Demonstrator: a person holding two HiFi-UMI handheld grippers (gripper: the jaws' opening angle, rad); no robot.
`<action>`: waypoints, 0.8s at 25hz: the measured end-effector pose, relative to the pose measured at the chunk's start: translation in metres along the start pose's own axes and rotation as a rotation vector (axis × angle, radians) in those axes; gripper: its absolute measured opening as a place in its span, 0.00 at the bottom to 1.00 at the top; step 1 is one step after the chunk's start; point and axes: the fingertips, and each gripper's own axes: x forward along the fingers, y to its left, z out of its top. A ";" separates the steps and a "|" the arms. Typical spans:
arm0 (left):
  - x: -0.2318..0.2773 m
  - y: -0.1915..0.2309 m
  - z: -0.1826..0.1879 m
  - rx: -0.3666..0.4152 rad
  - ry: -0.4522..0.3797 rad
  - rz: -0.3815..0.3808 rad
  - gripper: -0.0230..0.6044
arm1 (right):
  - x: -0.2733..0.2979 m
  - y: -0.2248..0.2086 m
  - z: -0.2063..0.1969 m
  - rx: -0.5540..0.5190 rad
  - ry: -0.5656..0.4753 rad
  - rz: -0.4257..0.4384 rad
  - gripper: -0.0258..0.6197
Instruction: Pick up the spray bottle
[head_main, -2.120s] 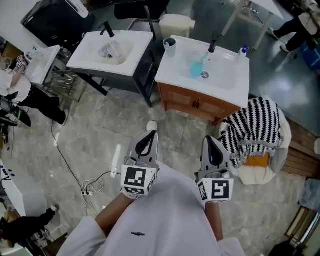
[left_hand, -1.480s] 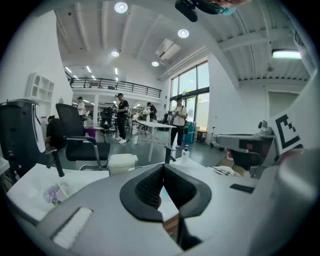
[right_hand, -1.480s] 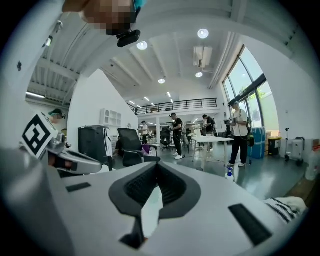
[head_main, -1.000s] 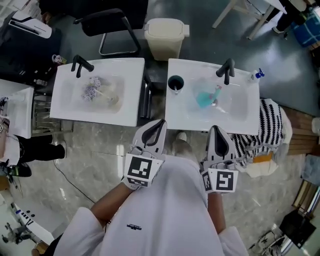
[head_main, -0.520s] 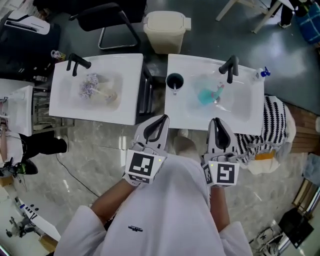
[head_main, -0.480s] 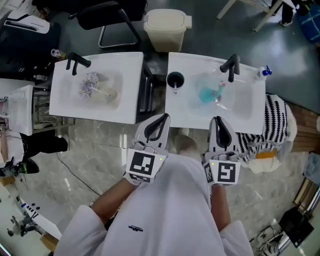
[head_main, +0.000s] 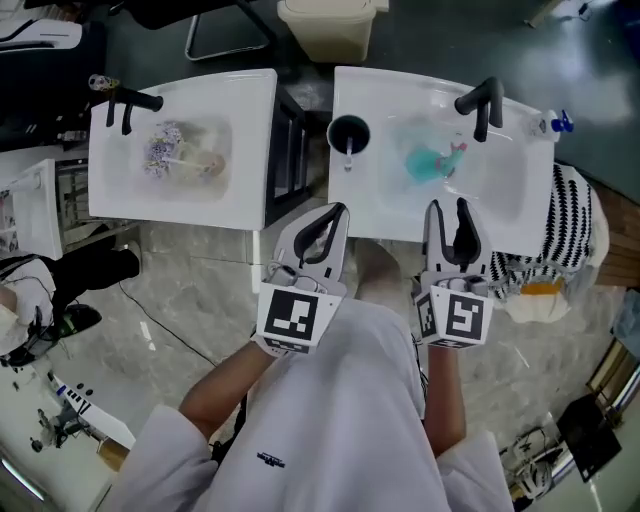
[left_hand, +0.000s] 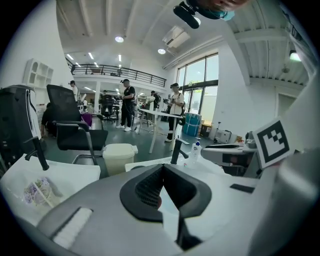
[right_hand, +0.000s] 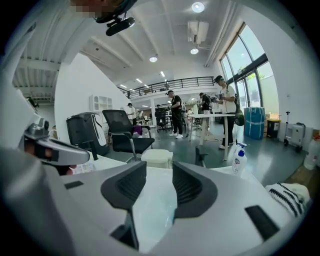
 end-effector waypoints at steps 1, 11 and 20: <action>0.005 0.000 -0.003 -0.001 0.006 -0.001 0.04 | 0.005 -0.005 -0.005 0.011 0.010 -0.012 0.24; 0.050 0.002 -0.052 -0.019 0.122 -0.025 0.04 | 0.055 -0.036 -0.064 0.072 0.129 -0.092 0.29; 0.080 0.006 -0.084 -0.067 0.185 -0.012 0.04 | 0.083 -0.068 -0.105 0.126 0.183 -0.165 0.36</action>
